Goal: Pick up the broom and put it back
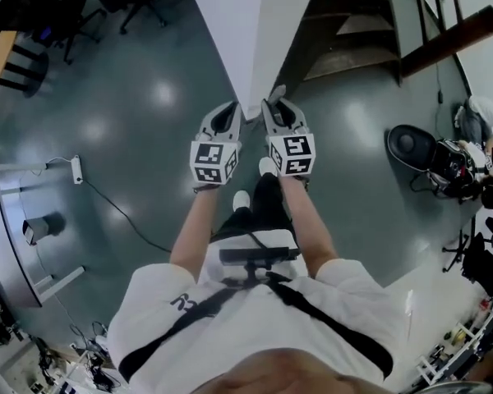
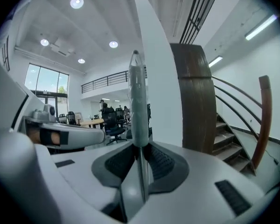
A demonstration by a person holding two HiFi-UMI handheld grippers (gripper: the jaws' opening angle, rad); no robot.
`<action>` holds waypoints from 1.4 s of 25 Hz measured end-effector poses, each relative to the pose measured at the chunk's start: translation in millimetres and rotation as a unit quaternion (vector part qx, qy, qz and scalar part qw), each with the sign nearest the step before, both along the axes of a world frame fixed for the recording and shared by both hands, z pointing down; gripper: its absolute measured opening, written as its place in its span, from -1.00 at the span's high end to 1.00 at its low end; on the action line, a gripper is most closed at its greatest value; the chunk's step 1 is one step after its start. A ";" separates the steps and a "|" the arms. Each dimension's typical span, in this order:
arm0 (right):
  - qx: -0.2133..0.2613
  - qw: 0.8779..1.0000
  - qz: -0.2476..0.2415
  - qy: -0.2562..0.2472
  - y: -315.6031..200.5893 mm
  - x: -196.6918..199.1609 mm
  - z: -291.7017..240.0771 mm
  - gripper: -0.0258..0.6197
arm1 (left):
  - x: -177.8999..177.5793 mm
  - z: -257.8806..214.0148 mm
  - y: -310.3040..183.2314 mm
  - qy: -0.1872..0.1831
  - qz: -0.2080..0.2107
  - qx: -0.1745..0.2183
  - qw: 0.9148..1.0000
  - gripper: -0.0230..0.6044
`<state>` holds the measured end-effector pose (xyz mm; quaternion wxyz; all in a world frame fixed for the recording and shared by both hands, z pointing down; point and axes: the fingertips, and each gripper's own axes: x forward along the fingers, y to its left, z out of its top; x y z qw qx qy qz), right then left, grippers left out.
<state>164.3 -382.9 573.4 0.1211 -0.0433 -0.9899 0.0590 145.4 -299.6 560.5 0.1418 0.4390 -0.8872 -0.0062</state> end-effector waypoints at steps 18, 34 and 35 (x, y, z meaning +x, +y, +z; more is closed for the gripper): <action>0.050 0.984 -0.003 -0.170 28.5 21.2 -217.8 0.62 | 5.1 -185.7 34.4 -0.126 -0.055 0.062 0.989 0.89; -0.003 0.972 -0.187 -0.141 129.7 -70.1 -206.6 0.62 | -54.4 -198.6 141.0 -0.139 -0.235 0.062 0.960 0.89; -0.007 0.968 -0.207 -0.142 141.6 -78.3 -208.5 0.62 | -59.6 -198.8 152.0 -0.139 -0.252 0.061 0.956 0.89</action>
